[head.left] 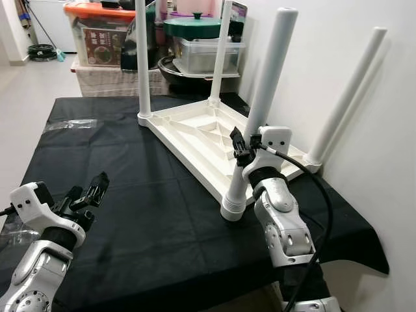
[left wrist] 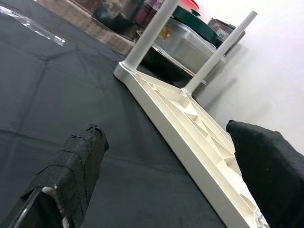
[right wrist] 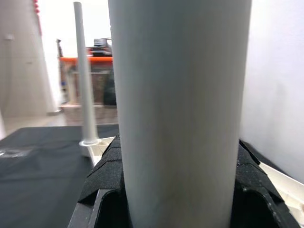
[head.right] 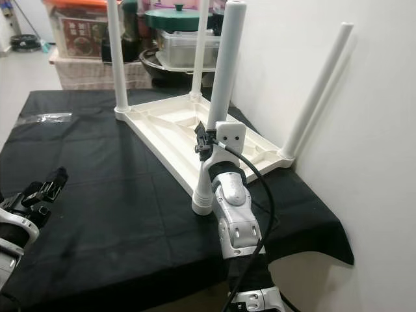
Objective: Building children table
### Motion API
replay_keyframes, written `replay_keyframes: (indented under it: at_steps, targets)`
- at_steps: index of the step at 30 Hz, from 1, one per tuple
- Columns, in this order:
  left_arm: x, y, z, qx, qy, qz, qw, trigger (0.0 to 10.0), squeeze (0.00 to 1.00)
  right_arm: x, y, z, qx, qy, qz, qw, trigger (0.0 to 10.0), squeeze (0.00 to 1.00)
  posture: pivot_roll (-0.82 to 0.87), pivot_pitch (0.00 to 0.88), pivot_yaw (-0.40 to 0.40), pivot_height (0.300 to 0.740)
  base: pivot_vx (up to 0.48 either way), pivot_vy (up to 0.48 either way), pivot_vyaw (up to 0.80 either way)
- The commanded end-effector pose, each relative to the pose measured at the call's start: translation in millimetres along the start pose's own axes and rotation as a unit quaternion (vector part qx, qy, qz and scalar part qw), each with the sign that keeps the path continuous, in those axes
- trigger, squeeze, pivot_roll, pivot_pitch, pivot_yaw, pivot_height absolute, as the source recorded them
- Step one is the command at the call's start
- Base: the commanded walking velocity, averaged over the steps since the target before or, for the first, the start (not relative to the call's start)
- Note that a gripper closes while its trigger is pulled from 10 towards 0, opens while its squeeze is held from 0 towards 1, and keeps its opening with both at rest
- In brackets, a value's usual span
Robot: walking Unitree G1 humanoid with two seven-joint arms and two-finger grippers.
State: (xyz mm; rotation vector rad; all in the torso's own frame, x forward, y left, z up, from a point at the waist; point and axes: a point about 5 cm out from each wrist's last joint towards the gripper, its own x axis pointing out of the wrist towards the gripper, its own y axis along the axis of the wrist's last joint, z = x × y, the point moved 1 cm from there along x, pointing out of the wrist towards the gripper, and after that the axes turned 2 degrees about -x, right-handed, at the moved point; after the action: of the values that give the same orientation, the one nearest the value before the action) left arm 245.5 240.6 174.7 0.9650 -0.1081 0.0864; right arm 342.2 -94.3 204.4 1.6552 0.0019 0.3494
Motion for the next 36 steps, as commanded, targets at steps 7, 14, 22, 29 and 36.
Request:
replay_keyframes:
  at_steps: [7,14,22,29,36]
  targets:
    - [-1.2,-4.5,-4.2,0.002,0.01,-0.007,1.0,10.0,0.0,-13.7,-42.5,-3.2,0.067,0.058,-0.097,0.991,0.0,0.0,0.0,0.0,-0.102,0.74,0.0,0.0,0.0]
    - [-1.8,-3.2,-3.6,0.003,0.012,-0.004,1.0,10.0,0.0,-15.6,-55.6,23.6,-0.001,-0.089,-0.131,0.987,0.0,0.0,0.01,0.0,-0.112,0.74,0.0,0.0,0.0]
    - [-4.7,-1.6,-5.6,0.005,0.017,0.0,1.0,10.0,0.0,-18.3,-48.8,19.7,-0.048,-0.127,-0.122,0.983,0.0,0.0,0.02,0.0,-0.117,0.74,0.0,0.0,0.0]
    - [-4.4,-2.2,-4.7,0.006,0.019,0.002,1.0,10.0,0.0,-19.2,-41.1,27.4,-0.062,-0.17,-0.102,0.978,0.0,0.0,0.01,0.0,-0.116,0.74,0.0,0.0,0.0]
    - [-4.3,-3.1,-5.6,0.005,0.019,0.0,1.0,10.0,0.0,-23.7,-35.8,33.1,-0.058,-0.209,-0.083,0.973,0.0,0.0,0.01,0.0,-0.112,0.74,0.0,0.0,0.0]
